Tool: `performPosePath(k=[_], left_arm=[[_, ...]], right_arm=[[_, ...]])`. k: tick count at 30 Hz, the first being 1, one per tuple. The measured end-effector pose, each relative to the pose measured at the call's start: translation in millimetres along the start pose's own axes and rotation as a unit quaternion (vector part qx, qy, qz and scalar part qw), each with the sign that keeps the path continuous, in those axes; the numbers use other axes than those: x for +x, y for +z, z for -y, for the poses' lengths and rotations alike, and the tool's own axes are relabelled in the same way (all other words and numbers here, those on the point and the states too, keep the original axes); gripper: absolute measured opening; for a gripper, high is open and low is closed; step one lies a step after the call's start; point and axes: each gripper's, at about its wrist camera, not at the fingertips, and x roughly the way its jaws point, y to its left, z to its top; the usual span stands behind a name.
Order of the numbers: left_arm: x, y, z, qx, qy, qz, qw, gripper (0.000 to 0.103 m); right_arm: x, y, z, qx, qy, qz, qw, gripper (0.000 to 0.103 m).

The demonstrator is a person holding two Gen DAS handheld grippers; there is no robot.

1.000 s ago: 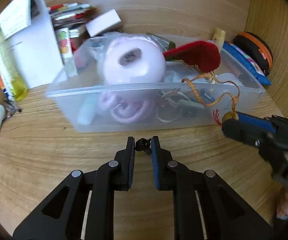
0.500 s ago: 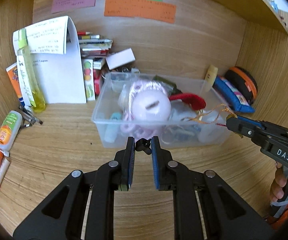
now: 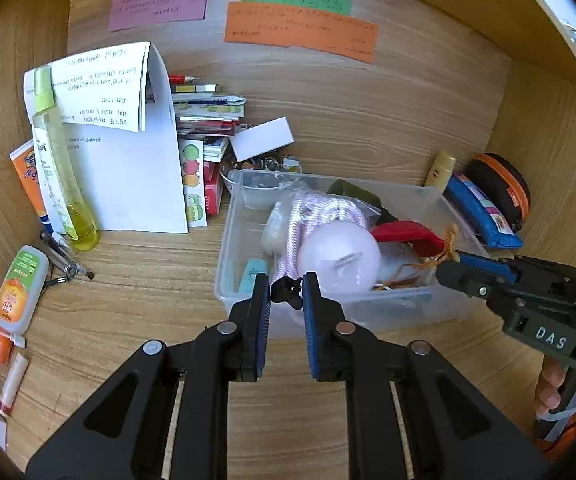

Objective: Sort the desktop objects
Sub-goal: 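Lift and carry the gourd pendant and black clip over the clear box, then open both grippers to release the pendant and clip into the box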

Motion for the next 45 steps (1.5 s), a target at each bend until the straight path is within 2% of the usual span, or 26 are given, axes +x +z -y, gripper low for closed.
performPosePath(k=[15, 24, 27, 29, 32, 36, 38, 40, 41, 45], left_arm=[[36, 12, -7, 0.003, 0.008, -0.017, 0.9998, 0.015], [44, 11, -3, 0.007, 0.014, -0.03, 0.9994, 0.015], [41, 10, -1, 0.012, 0.015, -0.032, 0.9993, 0.022], [38, 10, -1, 0.009, 0.02, -0.031, 0.9993, 0.026], [33, 9, -3, 0.003, 0.015, -0.03, 0.9994, 0.027], [24, 7, -2, 0.002, 0.014, -0.025, 0.9996, 0.027], [19, 7, -1, 0.001, 0.014, -0.022, 0.9997, 0.03], [14, 5, -2, -0.004, 0.015, -0.017, 0.9997, 0.039], [12, 5, -2, -0.006, 0.014, -0.015, 0.9998, 0.041], [0, 2, 0, -0.006, 0.012, -0.007, 0.9999, 0.045]], right_arm=[[41, 9, 16, 0.015, -0.013, -0.032, 0.999, 0.018], [40, 6, 7, -0.013, -0.04, -0.029, 0.999, 0.018], [39, 6, 5, -0.016, -0.047, -0.03, 0.998, 0.019], [36, 6, 5, -0.013, -0.041, -0.031, 0.999, 0.025], [31, 6, 4, -0.006, -0.031, -0.028, 0.999, 0.034], [23, 5, 2, -0.003, -0.033, -0.022, 0.999, 0.036], [19, 3, 1, -0.002, -0.034, -0.023, 0.999, 0.041], [14, 1, 0, 0.002, -0.032, -0.023, 0.999, 0.05], [11, 0, 0, 0.005, -0.032, -0.022, 0.999, 0.054], [-4, -5, 1, 0.016, -0.036, -0.013, 0.999, 0.06]])
